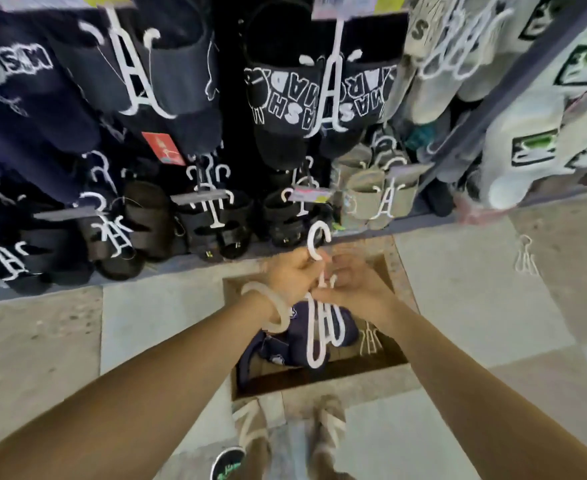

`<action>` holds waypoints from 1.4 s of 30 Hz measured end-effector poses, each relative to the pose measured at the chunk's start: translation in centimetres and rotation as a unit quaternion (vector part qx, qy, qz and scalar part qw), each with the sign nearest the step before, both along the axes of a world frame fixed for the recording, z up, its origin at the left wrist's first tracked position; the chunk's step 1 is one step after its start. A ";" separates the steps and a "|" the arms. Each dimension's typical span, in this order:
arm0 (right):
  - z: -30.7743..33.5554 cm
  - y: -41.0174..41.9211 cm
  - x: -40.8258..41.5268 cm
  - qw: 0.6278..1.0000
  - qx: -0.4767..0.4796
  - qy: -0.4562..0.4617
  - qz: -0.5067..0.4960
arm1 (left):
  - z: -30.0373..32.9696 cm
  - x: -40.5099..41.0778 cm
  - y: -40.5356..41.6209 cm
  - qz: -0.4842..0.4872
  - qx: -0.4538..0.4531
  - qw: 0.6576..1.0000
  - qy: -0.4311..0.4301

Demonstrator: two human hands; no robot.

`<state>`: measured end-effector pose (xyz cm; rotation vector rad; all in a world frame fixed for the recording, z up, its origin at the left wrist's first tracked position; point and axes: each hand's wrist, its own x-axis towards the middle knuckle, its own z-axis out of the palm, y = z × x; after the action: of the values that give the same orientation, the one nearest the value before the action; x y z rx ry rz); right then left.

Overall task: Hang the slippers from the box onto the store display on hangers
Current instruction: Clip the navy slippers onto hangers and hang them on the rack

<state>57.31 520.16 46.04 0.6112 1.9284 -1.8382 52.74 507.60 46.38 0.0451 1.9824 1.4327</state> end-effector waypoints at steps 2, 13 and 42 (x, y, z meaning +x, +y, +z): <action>-4.4 0.0 0.4 0.999 -0.026 -0.026 0.024 | -4.8 0.3 0.4 0.003 -0.020 1.000 -0.019; -37.8 3.1 4.7 0.958 0.192 -0.091 0.194 | -34.6 4.6 5.3 0.073 -0.064 0.987 -0.131; -49.9 0.0 5.6 0.951 -0.118 -0.268 -0.097 | -49.4 -3.4 -6.8 -0.309 -0.569 0.738 0.190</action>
<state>62.92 520.12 -3.88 1.1141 1.3120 -1.7398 49.30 500.78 -3.02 0.4240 2.4987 -0.3609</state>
